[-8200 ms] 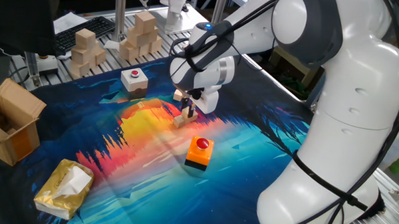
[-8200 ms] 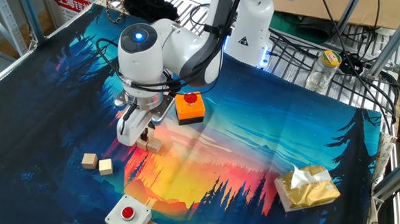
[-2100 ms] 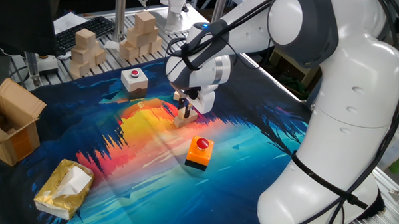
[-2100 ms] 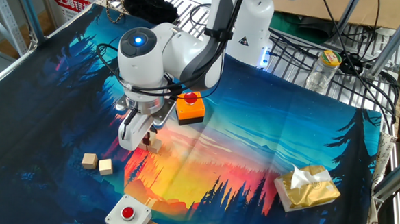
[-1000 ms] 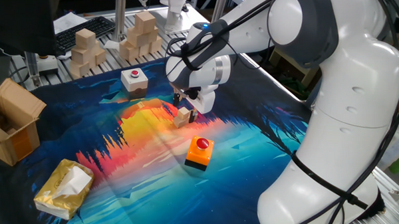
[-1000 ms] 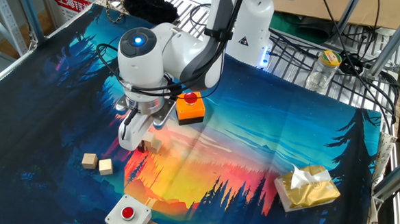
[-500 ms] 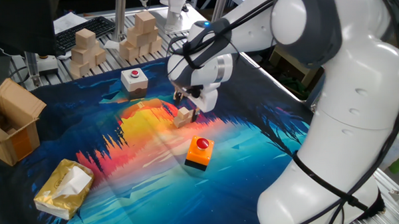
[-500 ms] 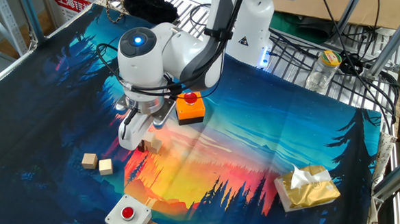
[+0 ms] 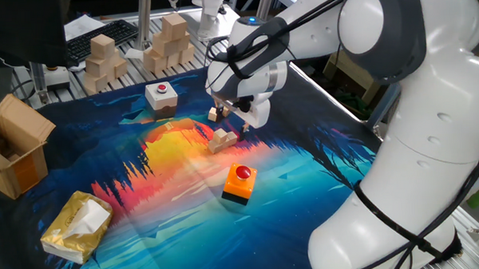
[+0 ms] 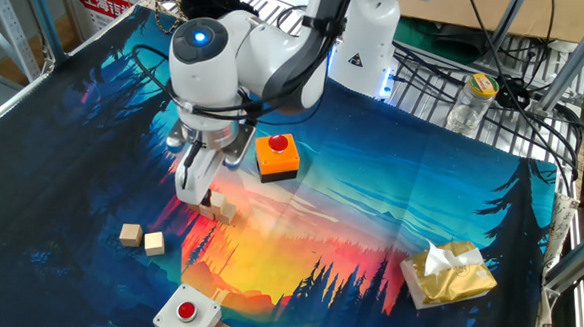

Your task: Stack the blocks into a pyramid shape

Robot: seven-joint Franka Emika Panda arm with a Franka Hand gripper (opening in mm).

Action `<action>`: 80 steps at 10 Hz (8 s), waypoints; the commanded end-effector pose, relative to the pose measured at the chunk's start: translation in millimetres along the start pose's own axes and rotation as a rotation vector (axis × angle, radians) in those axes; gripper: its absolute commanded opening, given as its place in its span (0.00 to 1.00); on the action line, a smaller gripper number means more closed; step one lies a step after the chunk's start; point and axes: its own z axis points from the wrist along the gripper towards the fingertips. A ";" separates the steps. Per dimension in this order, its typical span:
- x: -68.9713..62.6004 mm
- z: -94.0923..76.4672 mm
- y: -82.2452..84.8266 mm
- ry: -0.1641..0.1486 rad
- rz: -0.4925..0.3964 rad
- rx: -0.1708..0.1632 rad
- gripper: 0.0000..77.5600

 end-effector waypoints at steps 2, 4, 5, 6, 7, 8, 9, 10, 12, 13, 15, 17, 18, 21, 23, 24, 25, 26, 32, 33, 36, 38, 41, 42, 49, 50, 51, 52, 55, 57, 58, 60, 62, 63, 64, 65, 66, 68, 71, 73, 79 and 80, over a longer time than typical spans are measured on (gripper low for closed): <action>-20.7 7.2 2.1 -0.012 -0.098 -0.016 1.00; -30.9 12.0 3.5 -0.015 -0.148 -0.029 1.00; -35.5 14.2 3.9 -0.013 -0.159 -0.034 1.00; -38.7 15.8 4.2 -0.014 -0.176 -0.035 1.00; -41.6 16.9 4.6 -0.015 -0.187 -0.037 1.00; -41.9 17.0 4.7 -0.015 -0.187 -0.037 1.00; -48.7 18.2 10.6 -0.013 -0.205 -0.041 1.00; -51.9 17.2 16.0 -0.014 -0.210 -0.041 1.00; -57.4 16.7 22.1 -0.015 -0.221 -0.043 1.00; -58.1 17.6 25.0 -0.017 -0.224 -0.046 1.00; -60.2 19.5 35.4 -0.020 -0.229 -0.050 1.00; -63.1 20.3 45.2 -0.020 -0.241 -0.053 1.00; -64.4 21.3 49.7 -0.025 -0.248 -0.055 1.00; -66.1 25.2 58.2 -0.031 -0.271 -0.062 1.00; -67.8 26.9 63.6 -0.029 -0.286 -0.065 1.00; -70.5 28.7 71.0 -0.028 -0.299 -0.065 1.00; -71.3 29.0 73.0 -0.028 -0.300 -0.065 1.00; -73.9 29.5 78.9 -0.024 -0.313 -0.068 1.00; -68.0 34.8 98.5 -0.016 -0.322 -0.069 1.00; -65.8 36.8 99.8 -0.016 -0.323 -0.069 1.00; -66.3 41.8 105.6 -0.017 -0.350 -0.069 1.00; -68.5 44.3 110.6 -0.006 -0.376 -0.073 1.00; -68.3 48.1 112.4 -0.010 -0.397 -0.073 1.00; -68.8 48.2 113.2 -0.011 -0.410 -0.073 1.00; -69.3 48.8 114.5 -0.012 -0.431 -0.073 0.01; -69.3 48.8 114.5 -0.012 -0.431 -0.073 0.01; -69.3 48.8 114.5 -0.012 -0.431 -0.073 0.01; -69.3 48.8 114.5 -0.012 -0.431 -0.073 0.01; -69.3 48.8 114.5 -0.012 -0.431 -0.073 0.01; -69.3 48.8 114.5 -0.012 -0.431 -0.073 0.01; -69.3 48.8 114.5 -0.012 -0.431 -0.073 0.01; -69.3 48.8 114.5 -0.012 -0.431 -0.073 0.01; -69.3 48.8 114.5 -0.012 -0.431 -0.073 0.01; -69.3 48.8 114.5 -0.012 -0.431 -0.073 0.01; -65.2 31.7 103.3 -0.006 -0.382 -0.040 0.01; -65.0 30.4 102.1 -0.005 -0.378 -0.038 0.01; -65.4 24.6 98.9 0.006 -0.370 -0.035 0.01; -65.4 22.3 97.1 0.006 -0.357 -0.031 0.01; -58.0 17.5 78.7 0.013 -0.264 -0.011 0.01; -51.6 17.5 63.1 0.018 -0.215 0.003 0.01; -44.4 20.1 44.9 0.034 0.006 0.034 0.01; -44.4 15.9 42.9 0.047 0.064 0.032 0.01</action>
